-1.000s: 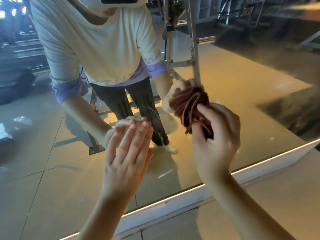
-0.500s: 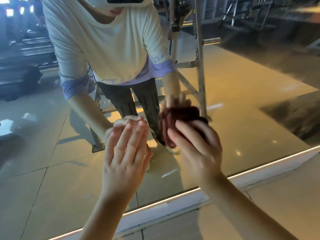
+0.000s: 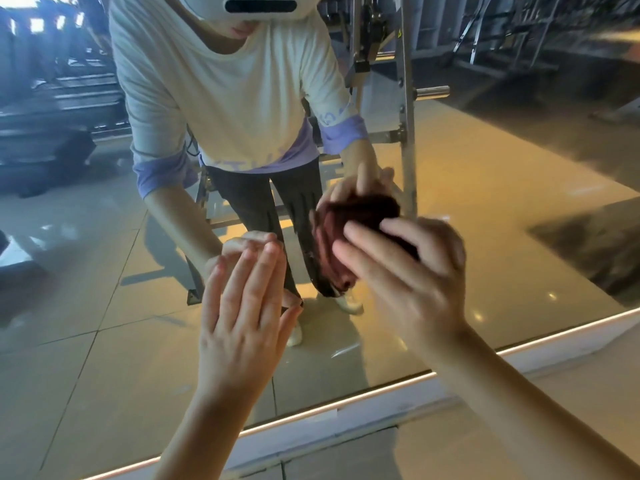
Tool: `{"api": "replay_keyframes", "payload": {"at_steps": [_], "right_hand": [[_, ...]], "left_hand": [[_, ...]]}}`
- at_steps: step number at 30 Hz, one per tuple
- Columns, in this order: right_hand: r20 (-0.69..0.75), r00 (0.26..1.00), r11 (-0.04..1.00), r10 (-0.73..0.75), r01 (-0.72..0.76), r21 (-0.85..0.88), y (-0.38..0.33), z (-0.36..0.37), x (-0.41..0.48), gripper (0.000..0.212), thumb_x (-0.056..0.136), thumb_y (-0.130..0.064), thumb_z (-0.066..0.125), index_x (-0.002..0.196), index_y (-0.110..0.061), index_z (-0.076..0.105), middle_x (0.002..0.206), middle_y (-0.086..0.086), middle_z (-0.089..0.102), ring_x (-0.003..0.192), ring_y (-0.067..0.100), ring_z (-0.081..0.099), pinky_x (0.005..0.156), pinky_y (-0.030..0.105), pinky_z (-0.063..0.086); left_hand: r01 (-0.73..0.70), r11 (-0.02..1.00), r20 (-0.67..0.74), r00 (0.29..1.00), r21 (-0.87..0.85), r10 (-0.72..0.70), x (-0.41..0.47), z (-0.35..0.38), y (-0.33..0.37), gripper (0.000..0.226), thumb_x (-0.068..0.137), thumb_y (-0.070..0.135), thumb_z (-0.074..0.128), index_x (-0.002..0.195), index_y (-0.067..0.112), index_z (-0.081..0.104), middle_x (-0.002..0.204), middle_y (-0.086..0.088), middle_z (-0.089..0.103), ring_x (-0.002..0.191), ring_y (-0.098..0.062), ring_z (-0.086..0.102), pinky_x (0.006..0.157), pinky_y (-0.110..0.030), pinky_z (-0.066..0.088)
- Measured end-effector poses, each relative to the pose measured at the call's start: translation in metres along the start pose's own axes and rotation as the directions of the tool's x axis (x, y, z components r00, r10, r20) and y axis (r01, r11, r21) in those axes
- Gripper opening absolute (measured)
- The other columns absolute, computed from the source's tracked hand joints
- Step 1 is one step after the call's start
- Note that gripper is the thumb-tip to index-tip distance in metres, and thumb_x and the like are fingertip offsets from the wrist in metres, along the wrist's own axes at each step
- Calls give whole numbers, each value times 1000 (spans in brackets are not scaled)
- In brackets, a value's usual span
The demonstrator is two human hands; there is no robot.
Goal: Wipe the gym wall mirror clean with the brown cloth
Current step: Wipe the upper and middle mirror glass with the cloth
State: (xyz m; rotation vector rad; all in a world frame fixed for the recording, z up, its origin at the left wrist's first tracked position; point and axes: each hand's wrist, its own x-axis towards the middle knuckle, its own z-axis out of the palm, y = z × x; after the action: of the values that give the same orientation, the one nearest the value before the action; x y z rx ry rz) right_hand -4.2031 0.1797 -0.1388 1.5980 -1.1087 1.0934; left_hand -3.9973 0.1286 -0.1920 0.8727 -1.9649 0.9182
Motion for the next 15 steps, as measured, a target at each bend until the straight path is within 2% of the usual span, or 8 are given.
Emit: {"api": "replay_keyframes", "payload": {"at_steps": [2, 4, 6, 8, 9, 10, 13, 15], "right_hand": [[-121, 985, 993, 122, -120, 19, -4, 4, 18, 16, 97, -12, 63, 101, -16, 79, 110, -2, 73, 99, 21, 56, 82, 41, 49], [-135, 977, 986, 166, -161, 49, -17, 10, 20, 18, 99, -13, 61, 104, -15, 77, 113, 0, 72, 99, 22, 55, 82, 42, 51], [-7, 999, 999, 37, -37, 24, -22, 11, 2, 17, 96, -15, 65, 108, -18, 76, 117, -2, 70, 104, 20, 54, 92, 40, 46], [137, 982, 991, -132, 134, -4, -17, 4, -12, 19, 95, -16, 66, 111, -21, 76, 119, -4, 70, 107, 19, 54, 100, 35, 40], [157, 976, 987, -152, 157, -21, -13, 1, -12, 19, 97, -16, 63, 109, -22, 77, 118, -3, 71, 107, 19, 54, 99, 35, 38], [133, 985, 992, -114, 121, -42, -10, -1, -8, 21, 99, -17, 60, 107, -23, 78, 114, -1, 72, 104, 20, 54, 95, 36, 39], [-39, 984, 983, 171, -174, -67, -15, 2, 5, 23, 100, -16, 56, 104, -21, 78, 107, 3, 70, 94, 25, 51, 79, 39, 41], [-38, 976, 975, 215, -217, -56, -29, 9, -2, 21, 100, -16, 57, 106, -19, 77, 110, 2, 61, 92, 25, 50, 77, 37, 42]], "left_hand": [[-14, 1000, 8, 1000, -2, 14, -1, 0, -2, 80, 91, 33, 73, 151, -1, 33, 152, -15, 35, 143, -26, 27, 123, -45, 22], [-9, 1000, -1, 1000, -17, 9, -2, 2, -1, 79, 92, 33, 72, 152, 0, 32, 151, -14, 36, 143, -26, 28, 122, -45, 23], [-7, 999, -19, 1000, -43, 6, -2, 2, -1, 78, 91, 32, 73, 151, 2, 32, 151, -13, 38, 143, -26, 29, 123, -44, 22], [-20, 998, -23, 1000, -62, 18, -2, 2, -3, 80, 90, 30, 75, 152, 3, 31, 151, -13, 38, 144, -25, 29, 124, -42, 20], [-25, 998, -26, 999, -64, 24, -2, 2, -4, 81, 90, 29, 74, 153, 4, 30, 152, -12, 38, 144, -25, 28, 124, -42, 19], [-27, 998, -29, 999, -64, 26, -2, 2, -4, 81, 90, 28, 74, 154, 4, 29, 154, -12, 36, 144, -25, 28, 124, -42, 19], [-38, 997, -30, 999, -63, 36, -4, 4, -4, 81, 93, 27, 70, 156, 4, 25, 158, -10, 27, 145, -25, 27, 125, -42, 17], [-46, 997, -31, 999, -58, 44, -4, 5, -5, 78, 94, 27, 69, 155, 5, 27, 158, -9, 25, 145, -24, 27, 125, -41, 16]]}}
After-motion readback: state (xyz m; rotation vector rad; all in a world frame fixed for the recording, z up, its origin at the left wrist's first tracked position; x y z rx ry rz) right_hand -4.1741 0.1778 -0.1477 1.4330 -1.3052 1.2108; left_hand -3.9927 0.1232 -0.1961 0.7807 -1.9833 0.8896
